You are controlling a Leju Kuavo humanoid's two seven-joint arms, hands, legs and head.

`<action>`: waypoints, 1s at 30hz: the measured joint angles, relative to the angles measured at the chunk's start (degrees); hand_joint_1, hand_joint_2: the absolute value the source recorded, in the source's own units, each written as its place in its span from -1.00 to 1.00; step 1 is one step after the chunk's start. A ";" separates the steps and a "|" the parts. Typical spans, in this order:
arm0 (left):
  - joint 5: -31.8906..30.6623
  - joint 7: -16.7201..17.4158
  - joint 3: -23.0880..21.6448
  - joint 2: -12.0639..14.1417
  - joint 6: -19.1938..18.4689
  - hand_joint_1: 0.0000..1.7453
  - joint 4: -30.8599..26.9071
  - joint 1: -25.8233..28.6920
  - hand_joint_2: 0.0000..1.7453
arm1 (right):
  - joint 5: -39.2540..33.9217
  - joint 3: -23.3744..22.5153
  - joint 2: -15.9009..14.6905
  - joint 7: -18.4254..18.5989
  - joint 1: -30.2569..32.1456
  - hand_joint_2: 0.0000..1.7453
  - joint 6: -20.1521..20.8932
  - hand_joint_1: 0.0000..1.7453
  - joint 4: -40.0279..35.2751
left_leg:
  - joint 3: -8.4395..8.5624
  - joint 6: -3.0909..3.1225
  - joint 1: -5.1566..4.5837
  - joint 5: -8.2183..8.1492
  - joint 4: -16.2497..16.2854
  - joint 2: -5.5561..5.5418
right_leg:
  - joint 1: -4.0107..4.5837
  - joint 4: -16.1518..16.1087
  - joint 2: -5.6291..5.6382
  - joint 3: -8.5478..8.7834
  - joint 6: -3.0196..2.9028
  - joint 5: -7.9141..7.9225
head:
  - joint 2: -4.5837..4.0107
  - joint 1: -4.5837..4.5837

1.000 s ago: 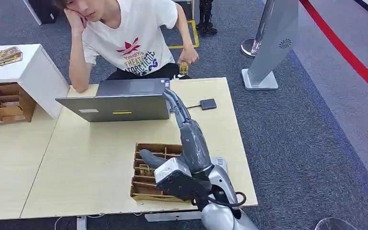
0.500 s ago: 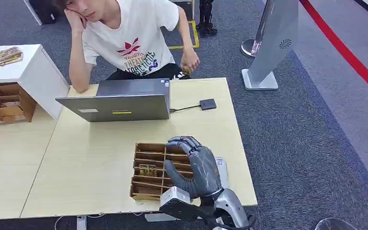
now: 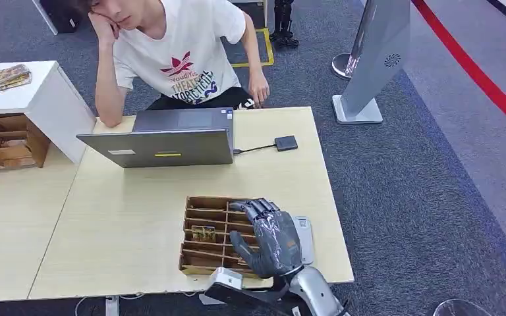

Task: Pass the card to the sensor for recognition and then transmit it.

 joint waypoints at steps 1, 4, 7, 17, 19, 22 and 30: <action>0.00 0.07 0.00 0.00 -0.04 -1.00 0.00 -0.01 -1.00 | 0.56 0.13 0.00 0.13 -0.19 1.00 -0.04 -0.80 0.42 | 0.00 0.00 0.00 0.00 0.00 0.00 | 0.00 0.00 0.00 0.00 0.00 0.00 | 0.00 0.00; 0.00 0.35 0.00 0.00 -0.11 -1.00 -0.02 -0.06 -1.00 | 2.18 0.44 0.00 0.94 -0.77 1.00 -0.28 -0.76 1.59 | 0.00 0.00 0.00 0.00 0.00 0.00 | 0.00 0.00 0.00 0.00 0.00 0.00 | 0.00 0.00; -0.02 0.44 0.00 0.00 -0.15 -1.00 0.00 -0.10 -1.00 | 2.99 0.61 0.00 1.33 -1.31 1.00 -0.42 -0.76 2.67 | 0.00 0.00 0.00 0.00 0.00 0.00 | 0.00 0.00 0.00 0.00 0.00 0.00 | 0.00 0.00; -0.31 0.87 -0.02 0.00 -0.52 -1.00 0.00 -0.20 -1.00 | 5.07 0.85 0.20 2.73 -2.42 1.00 -0.42 -0.24 4.94 | 0.00 0.00 0.00 0.00 0.00 0.00 | 0.00 0.00 0.00 0.01 0.00 0.00 | 0.00 0.00; -0.66 0.96 -0.02 -0.02 -0.63 -1.00 0.00 -0.25 -1.00 | 5.64 0.85 0.57 3.12 -3.02 1.00 -0.42 0.00 5.70 | 0.00 0.00 0.00 0.00 0.00 0.00 | 0.00 0.00 0.00 0.01 0.00 0.01 | 0.00 0.00; -0.94 1.14 -0.07 -0.04 -0.70 -1.00 0.00 -0.34 -1.00 | 6.51 0.90 1.22 3.80 -4.00 1.00 -0.35 0.00 6.62 | 0.01 0.00 0.00 0.01 0.00 0.00 | 0.00 0.01 0.00 0.01 -0.01 0.01 | 0.00 0.00; -0.98 1.46 -0.13 -0.11 -0.85 -1.00 0.00 -0.48 -1.00 | 6.97 0.90 2.36 4.22 -5.07 1.00 -0.31 0.00 8.15 | 0.00 -0.01 0.00 0.02 0.00 -0.01 | 0.00 0.01 0.00 0.01 -0.01 0.01 | 0.00 0.00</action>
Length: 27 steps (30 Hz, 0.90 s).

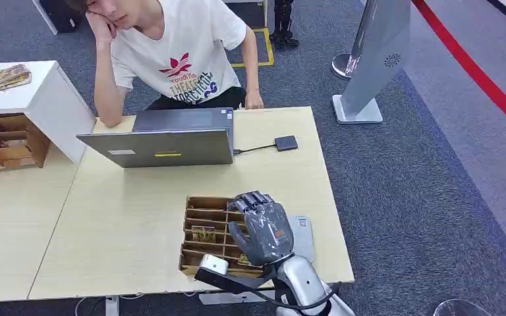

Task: Pass the card to the sensor for recognition and then transmit it.

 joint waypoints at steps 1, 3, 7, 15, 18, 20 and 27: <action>0.00 0.02 0.00 0.00 0.00 -1.00 0.00 0.00 -1.00 | -0.02 0.00 0.09 0.00 -0.02 1.00 0.00 0.44 0.07 | 0.00 0.00 0.00 0.00 0.00 0.00 | 0.00 0.00 0.00 0.00 0.00 0.00 | 0.00 0.00; 0.00 0.02 -0.02 0.02 0.00 -1.00 0.00 0.00 -1.00 | -0.02 0.00 0.22 0.00 -0.13 1.00 0.00 0.50 0.28 | 0.00 0.00 0.00 0.00 0.00 0.00 | 0.00 0.00 0.00 0.00 0.00 0.00 | 0.00 0.00; 0.02 0.02 -0.06 0.00 -0.09 -1.00 0.00 -0.01 -1.00 | 0.67 0.00 0.39 0.57 -0.27 1.00 0.04 -0.22 0.70 | 0.00 0.00 0.00 0.00 0.00 0.00 | 0.00 0.00 0.00 0.00 0.00 0.00 | 0.00 0.02; 0.04 0.07 -0.35 0.00 -0.26 -1.00 0.00 -0.01 -1.00 | 1.88 -0.02 0.70 1.38 -0.66 1.00 0.28 -0.38 1.79 | 0.01 0.00 0.00 0.00 0.00 0.00 | 0.00 0.00 0.00 0.00 0.00 0.01 | 0.00 0.00; 0.07 0.07 -0.42 0.00 -0.26 -1.00 0.00 -0.01 -1.00 | 1.97 -0.02 0.72 1.53 -0.71 1.00 0.63 -0.38 2.19 | 0.00 0.00 0.00 0.00 0.00 0.00 | 0.00 0.00 0.00 0.00 0.00 0.01 | 0.00 0.00; 0.13 0.07 -0.42 0.00 -0.28 -1.00 0.00 -0.01 -1.00 | 2.01 -0.04 0.74 1.68 -0.73 1.00 0.90 -0.40 2.40 | 0.00 0.00 0.00 0.00 0.00 0.00 | 0.00 0.00 0.00 0.00 0.00 0.01 | 0.00 0.00; 0.13 0.11 -0.46 0.00 -0.28 -1.00 0.00 -0.02 -1.00 | 2.73 -0.46 1.22 2.08 -0.88 1.00 0.92 -0.40 3.56 | 0.01 0.00 0.00 0.00 0.00 0.00 | 0.00 0.00 0.00 0.00 0.00 0.01 | 0.00 0.00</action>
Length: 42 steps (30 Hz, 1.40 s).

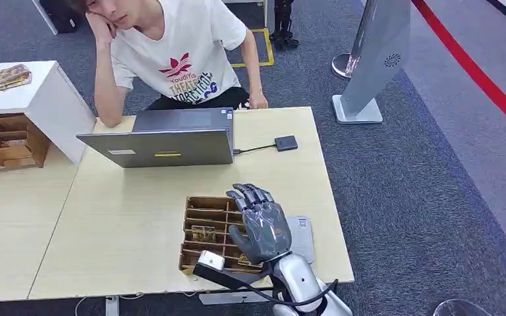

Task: Pass the card to the sensor for recognition and then transmit it.

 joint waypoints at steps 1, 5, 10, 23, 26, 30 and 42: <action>0.00 0.00 0.00 0.00 0.00 -1.00 0.00 0.00 -1.00 | 0.04 -0.09 0.09 0.09 -0.02 1.00 0.02 -0.38 0.20 | 0.00 0.00 0.00 0.00 0.00 0.00 | 0.00 0.00 0.00 0.00 0.00 0.00 | 0.00 0.00; 0.00 0.00 -0.02 0.00 0.00 -1.00 0.00 0.00 -1.00 | 0.24 -0.33 0.31 0.39 -0.10 1.00 0.18 -0.36 0.83 | 0.00 0.00 0.00 0.00 0.00 0.00 | 0.00 0.00 0.00 0.00 0.00 0.00 | 0.00 0.00; 0.00 0.00 -0.04 0.00 -0.04 -1.00 0.00 -0.03 -1.00 | 0.42 -0.92 0.57 0.83 -0.65 1.00 0.74 -0.20 1.81 | 0.00 0.00 0.00 0.00 0.00 0.00 | 0.00 0.00 0.00 0.00 0.00 0.00 | 0.00 0.02; 0.00 0.07 -0.46 0.00 -0.15 -1.00 0.00 -0.10 -1.00 | 1.35 -3.04 1.29 1.53 -1.91 1.00 1.01 -0.04 4.74 | 0.00 0.00 0.00 0.00 0.00 0.00 | 0.00 0.00 0.00 0.00 0.00 0.01 | 0.00 0.00; 0.02 0.07 -0.48 0.00 -0.15 -1.00 0.00 -0.09 -1.00 | 1.38 -3.28 1.35 1.55 -2.03 1.00 1.03 -0.12 5.05 | 0.00 0.00 0.00 0.00 0.00 0.00 | 0.00 0.00 0.00 0.00 0.00 0.01 | 0.00 0.00; 0.11 0.07 -0.48 0.00 -0.15 -1.00 0.00 -0.09 -1.00 | 1.38 -3.56 1.40 1.62 -2.06 1.00 1.22 -0.14 5.46 | 0.00 0.00 0.00 0.00 0.00 0.00 | 0.00 0.00 0.00 0.00 0.00 0.01 | 0.00 0.00; 0.26 0.07 -0.52 0.00 -0.15 -1.00 0.00 -0.09 -1.00 | 1.38 -4.09 1.64 1.62 -2.09 1.00 1.88 -0.22 6.03 | 0.00 0.00 0.00 0.00 0.00 0.00 | 0.00 0.00 0.00 0.00 0.00 0.01 | 0.00 0.00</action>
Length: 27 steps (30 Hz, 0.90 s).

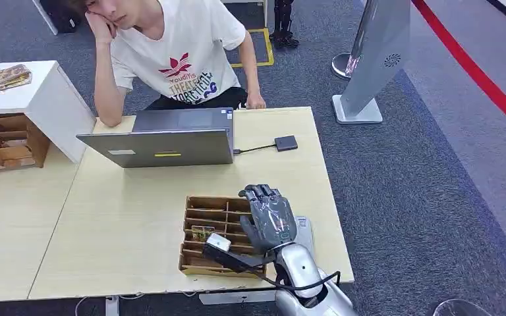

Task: Pass the card to the sensor for recognition and then transmit it.

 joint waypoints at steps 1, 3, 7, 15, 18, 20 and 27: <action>0.00 0.00 -0.02 0.00 0.00 -1.00 0.00 0.00 -1.00 | 0.00 -0.04 0.02 0.00 0.00 1.00 0.00 -0.20 0.11 | 0.00 0.00 0.00 0.00 0.00 0.00 | 0.00 0.00 0.00 0.00 0.00 0.00 | 0.00 0.00; 0.00 0.00 -0.07 0.00 0.02 -1.00 0.00 0.00 -1.00 | 0.00 -0.09 0.07 0.00 0.01 1.00 0.09 -0.16 0.37 | 0.00 0.00 0.00 0.00 0.00 0.00 | 0.00 0.00 0.00 0.00 0.00 0.00 | 0.00 0.00; 0.09 0.00 -0.39 0.00 0.00 -1.00 0.00 -0.01 -1.00 | -0.02 -0.20 0.07 0.00 0.01 1.00 0.35 -0.06 0.81 | 0.00 0.00 0.00 0.00 0.00 0.00 | 0.00 0.00 0.00 0.00 0.00 0.00 | 0.00 0.00; 0.11 0.04 -0.85 0.00 0.00 -1.00 0.00 -0.03 -1.00 | -0.22 -0.92 0.11 0.24 -0.36 1.00 0.79 0.20 2.34 | 0.01 0.00 0.00 0.00 0.00 0.00 | 0.00 0.00 0.00 0.01 0.00 0.00 | 0.00 0.00; 0.15 0.00 -0.87 0.00 0.00 -1.00 0.00 -0.03 -1.00 | -0.22 -1.16 0.20 0.22 -0.66 1.00 0.66 0.44 2.82 | 0.02 0.00 0.00 0.00 0.00 0.00 | 0.00 0.00 0.00 0.02 0.00 0.00 | 0.00 0.00; 0.15 0.00 -0.90 0.00 0.00 -1.00 0.00 -0.03 -1.00 | -0.24 -1.44 0.37 0.22 -0.89 1.00 0.68 0.54 3.13 | 0.04 0.00 0.00 0.00 0.00 0.00 | 0.00 0.00 0.00 0.03 0.00 0.00 | 0.00 0.00; 0.42 0.04 -0.92 0.00 0.00 -1.00 0.00 -0.04 -1.00 | -0.39 -1.90 0.66 0.22 -1.31 1.00 1.01 0.86 4.29 | 0.06 0.00 0.00 0.01 0.00 0.01 | 0.00 0.00 0.01 0.05 0.00 0.01 | 0.00 0.00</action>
